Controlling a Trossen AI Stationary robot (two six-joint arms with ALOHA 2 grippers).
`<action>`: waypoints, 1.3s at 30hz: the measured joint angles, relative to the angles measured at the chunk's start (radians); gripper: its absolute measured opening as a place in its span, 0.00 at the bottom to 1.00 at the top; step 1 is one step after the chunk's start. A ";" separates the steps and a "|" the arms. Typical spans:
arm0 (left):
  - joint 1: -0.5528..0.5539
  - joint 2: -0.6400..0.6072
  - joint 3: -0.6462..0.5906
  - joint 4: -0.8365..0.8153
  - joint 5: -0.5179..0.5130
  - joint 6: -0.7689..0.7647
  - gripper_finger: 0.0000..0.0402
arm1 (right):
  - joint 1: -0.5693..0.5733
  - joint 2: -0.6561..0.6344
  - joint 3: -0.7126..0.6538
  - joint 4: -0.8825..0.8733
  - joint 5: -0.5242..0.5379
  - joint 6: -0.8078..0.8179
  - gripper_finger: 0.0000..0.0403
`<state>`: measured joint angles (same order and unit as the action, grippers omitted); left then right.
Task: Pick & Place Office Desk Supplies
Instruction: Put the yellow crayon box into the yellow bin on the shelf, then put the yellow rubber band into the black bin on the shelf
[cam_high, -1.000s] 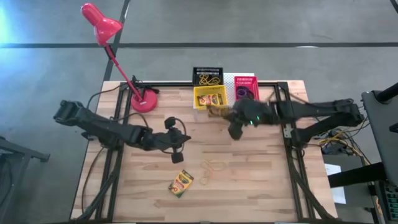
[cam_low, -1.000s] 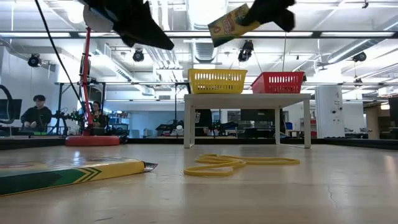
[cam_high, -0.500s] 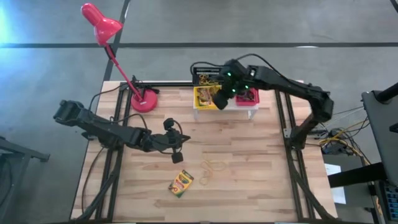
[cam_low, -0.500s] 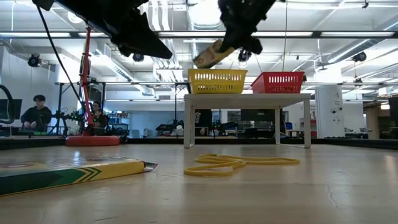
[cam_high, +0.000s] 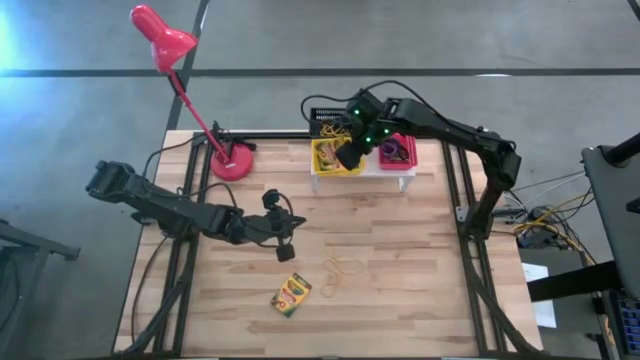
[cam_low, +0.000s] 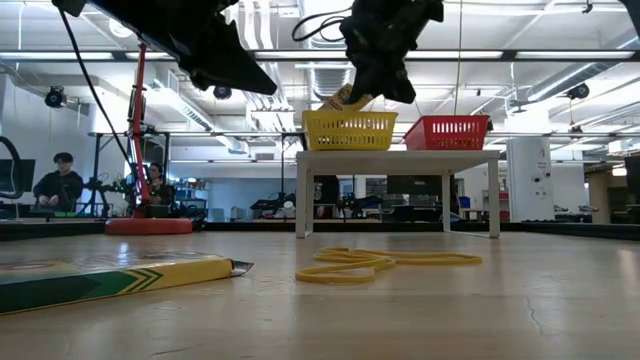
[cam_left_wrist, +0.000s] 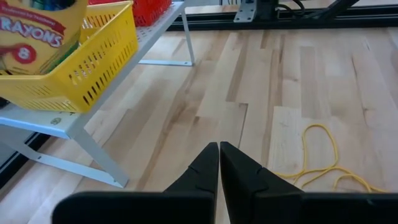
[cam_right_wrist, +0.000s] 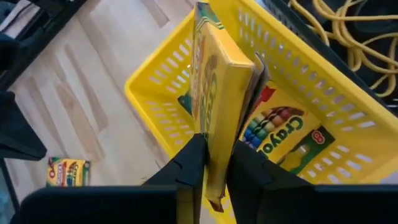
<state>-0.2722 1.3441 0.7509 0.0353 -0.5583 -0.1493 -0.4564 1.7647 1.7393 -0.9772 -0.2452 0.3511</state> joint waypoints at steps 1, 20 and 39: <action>0.000 0.000 0.000 0.000 0.000 0.000 0.05 | 0.000 0.001 0.000 0.000 0.000 -0.007 0.14; 0.000 0.000 -0.003 0.002 0.000 0.003 0.05 | 0.000 -0.052 0.002 -0.089 0.009 -0.048 0.42; -0.004 0.000 -0.004 0.001 0.010 -0.044 0.05 | 0.736 -0.354 -0.294 -0.022 0.722 -0.051 0.43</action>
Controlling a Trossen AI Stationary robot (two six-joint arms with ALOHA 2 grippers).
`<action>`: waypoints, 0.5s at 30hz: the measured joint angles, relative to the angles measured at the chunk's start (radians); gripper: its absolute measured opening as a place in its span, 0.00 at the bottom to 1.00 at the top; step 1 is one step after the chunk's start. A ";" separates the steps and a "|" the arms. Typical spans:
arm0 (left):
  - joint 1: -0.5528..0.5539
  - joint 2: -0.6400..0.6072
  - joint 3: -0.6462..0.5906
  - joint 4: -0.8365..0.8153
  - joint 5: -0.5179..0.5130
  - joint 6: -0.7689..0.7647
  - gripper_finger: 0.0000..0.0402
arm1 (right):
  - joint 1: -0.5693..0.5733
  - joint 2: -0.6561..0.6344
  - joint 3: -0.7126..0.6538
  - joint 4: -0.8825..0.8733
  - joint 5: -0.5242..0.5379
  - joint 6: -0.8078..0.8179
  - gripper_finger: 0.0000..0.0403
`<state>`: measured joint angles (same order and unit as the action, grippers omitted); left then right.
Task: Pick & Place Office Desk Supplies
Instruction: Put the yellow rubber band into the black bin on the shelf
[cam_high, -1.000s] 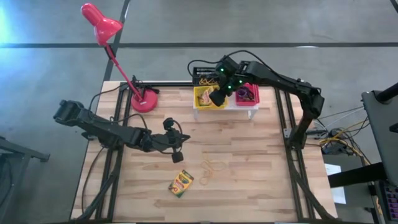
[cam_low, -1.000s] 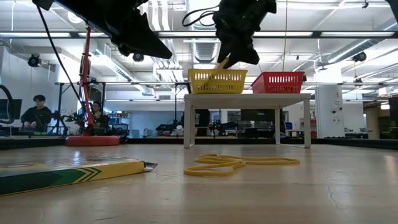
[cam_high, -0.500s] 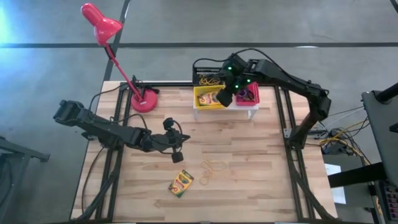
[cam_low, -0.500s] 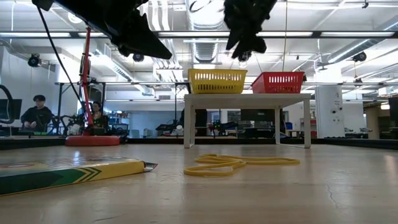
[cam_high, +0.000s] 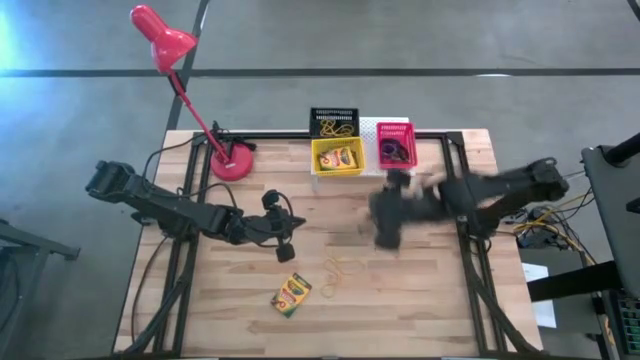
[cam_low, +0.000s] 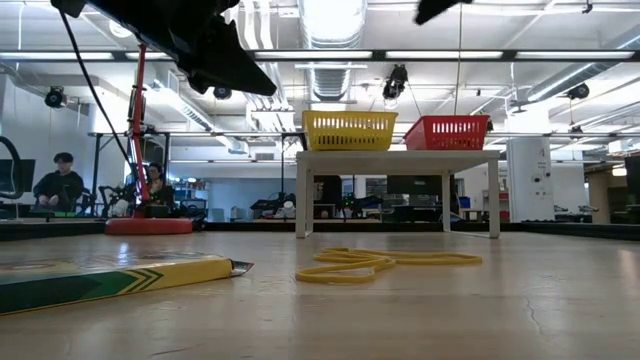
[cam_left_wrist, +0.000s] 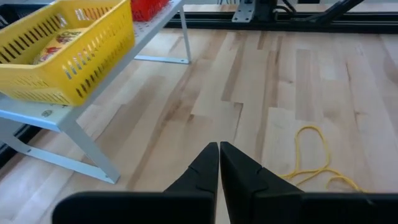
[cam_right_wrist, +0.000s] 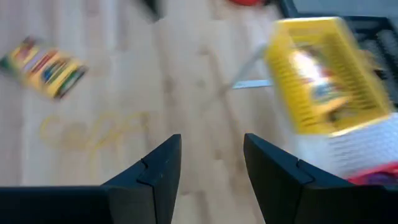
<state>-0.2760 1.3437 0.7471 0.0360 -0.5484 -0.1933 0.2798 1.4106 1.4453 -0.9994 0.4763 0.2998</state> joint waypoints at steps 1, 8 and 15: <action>0.000 0.000 0.000 0.000 0.008 -0.003 0.05 | 0.054 -0.008 -0.052 0.035 0.026 0.014 0.42; 0.000 0.000 0.000 -0.002 0.021 -0.021 0.05 | 0.268 -0.029 -0.459 0.543 0.072 0.138 0.41; 0.000 0.000 -0.001 0.005 0.021 -0.021 0.05 | 0.258 0.065 -0.780 1.095 -0.035 0.097 0.42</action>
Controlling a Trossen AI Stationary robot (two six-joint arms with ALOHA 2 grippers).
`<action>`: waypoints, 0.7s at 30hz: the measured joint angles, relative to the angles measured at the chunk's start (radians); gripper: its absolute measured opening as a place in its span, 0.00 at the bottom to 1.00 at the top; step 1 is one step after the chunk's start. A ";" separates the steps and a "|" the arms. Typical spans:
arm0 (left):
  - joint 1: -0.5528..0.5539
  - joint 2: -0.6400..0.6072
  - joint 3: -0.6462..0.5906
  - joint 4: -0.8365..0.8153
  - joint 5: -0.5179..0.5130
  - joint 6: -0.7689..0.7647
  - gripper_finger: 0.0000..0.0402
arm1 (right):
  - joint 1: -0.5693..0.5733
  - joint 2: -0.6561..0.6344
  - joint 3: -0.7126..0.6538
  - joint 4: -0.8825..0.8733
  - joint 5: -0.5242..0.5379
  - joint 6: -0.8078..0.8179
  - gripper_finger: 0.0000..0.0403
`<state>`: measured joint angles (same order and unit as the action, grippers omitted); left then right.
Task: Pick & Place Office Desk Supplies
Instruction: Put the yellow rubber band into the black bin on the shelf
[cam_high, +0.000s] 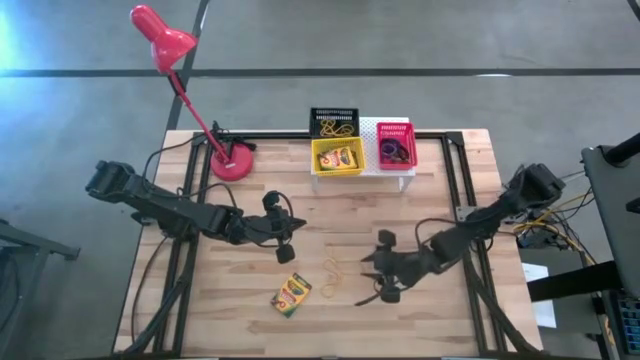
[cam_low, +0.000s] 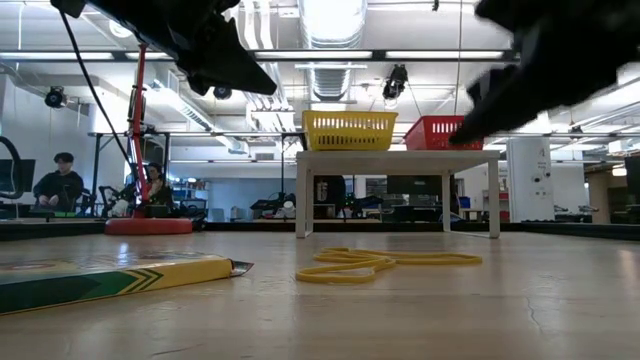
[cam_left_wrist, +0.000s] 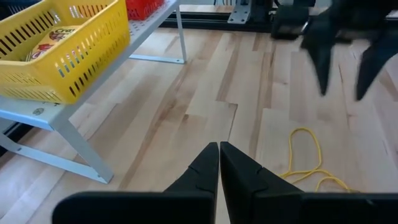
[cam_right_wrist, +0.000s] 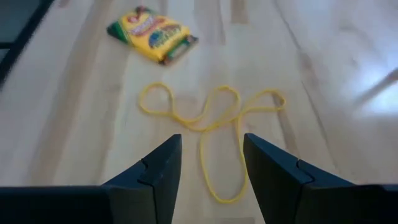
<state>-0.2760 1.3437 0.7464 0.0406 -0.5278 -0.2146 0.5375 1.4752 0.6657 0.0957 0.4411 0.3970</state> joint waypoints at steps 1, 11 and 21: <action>0.000 0.000 0.000 0.001 0.000 0.000 0.05 | -0.011 0.015 -0.032 0.054 -0.003 0.007 0.42; 0.000 0.000 -0.002 0.001 0.000 -0.001 0.05 | -0.124 0.171 -0.144 0.333 -0.262 -0.103 0.57; 0.000 0.000 -0.002 0.001 0.000 -0.004 0.05 | -0.129 0.326 -0.106 0.351 -0.194 -0.199 0.72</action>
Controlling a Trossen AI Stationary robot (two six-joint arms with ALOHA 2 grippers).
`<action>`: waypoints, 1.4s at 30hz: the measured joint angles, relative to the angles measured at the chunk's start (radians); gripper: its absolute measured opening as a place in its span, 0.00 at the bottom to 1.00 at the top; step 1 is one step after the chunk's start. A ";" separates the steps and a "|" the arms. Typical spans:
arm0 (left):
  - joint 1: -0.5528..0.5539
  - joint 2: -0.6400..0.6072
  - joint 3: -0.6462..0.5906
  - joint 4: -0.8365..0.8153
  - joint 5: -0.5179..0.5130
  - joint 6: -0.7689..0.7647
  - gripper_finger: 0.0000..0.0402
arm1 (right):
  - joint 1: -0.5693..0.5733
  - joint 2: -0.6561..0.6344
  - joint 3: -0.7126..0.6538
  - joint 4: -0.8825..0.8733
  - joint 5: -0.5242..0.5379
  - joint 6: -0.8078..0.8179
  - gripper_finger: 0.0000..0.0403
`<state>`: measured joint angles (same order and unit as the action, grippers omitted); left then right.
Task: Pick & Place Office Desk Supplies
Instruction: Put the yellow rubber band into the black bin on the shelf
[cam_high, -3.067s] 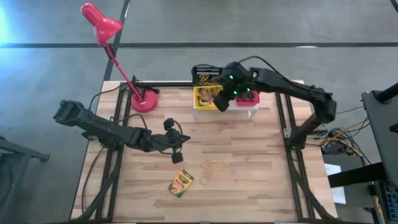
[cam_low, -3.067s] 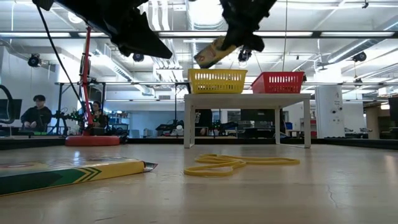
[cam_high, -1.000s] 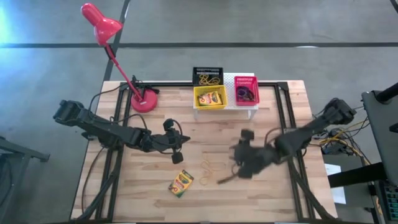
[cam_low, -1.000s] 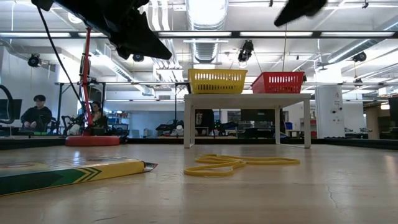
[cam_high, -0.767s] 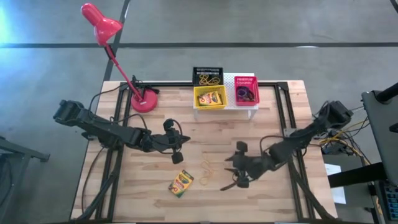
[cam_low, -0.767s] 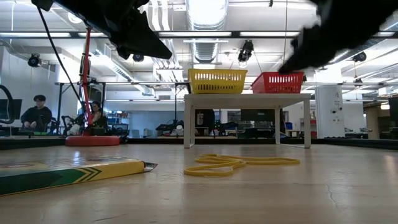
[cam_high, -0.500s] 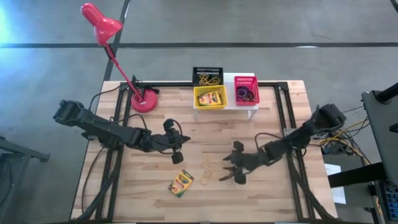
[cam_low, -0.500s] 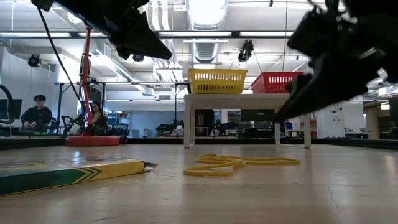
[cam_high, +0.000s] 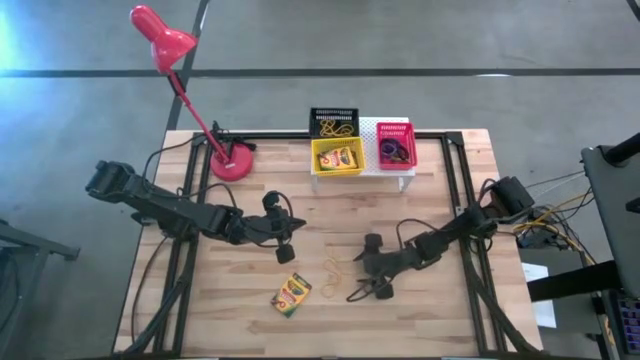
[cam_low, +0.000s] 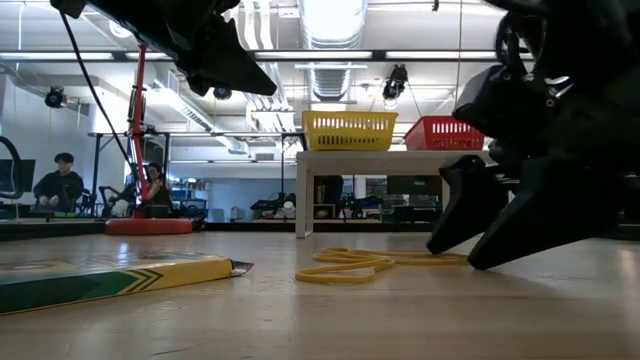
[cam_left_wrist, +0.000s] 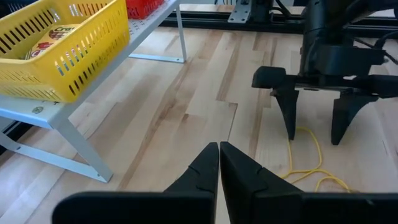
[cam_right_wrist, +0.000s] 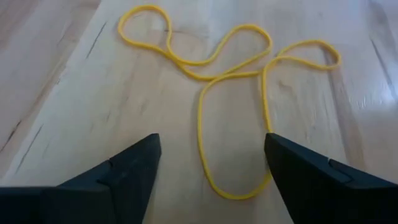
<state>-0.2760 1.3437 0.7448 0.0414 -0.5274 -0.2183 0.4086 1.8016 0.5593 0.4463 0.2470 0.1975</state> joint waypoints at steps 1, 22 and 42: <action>0.000 0.000 0.000 0.000 0.000 0.000 0.05 | -0.001 0.000 -0.004 -0.002 0.000 0.026 0.71; 0.000 0.001 -0.067 0.047 0.001 -0.065 0.05 | -0.003 -0.258 -0.086 -0.276 0.094 0.164 0.05; 0.000 0.001 -0.111 0.168 0.002 -0.070 0.05 | -0.059 -0.625 0.282 -0.348 0.230 -0.253 0.02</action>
<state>-0.2756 1.3445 0.6334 0.2096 -0.5255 -0.2878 0.3494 1.1764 0.8411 0.0982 0.4771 -0.0555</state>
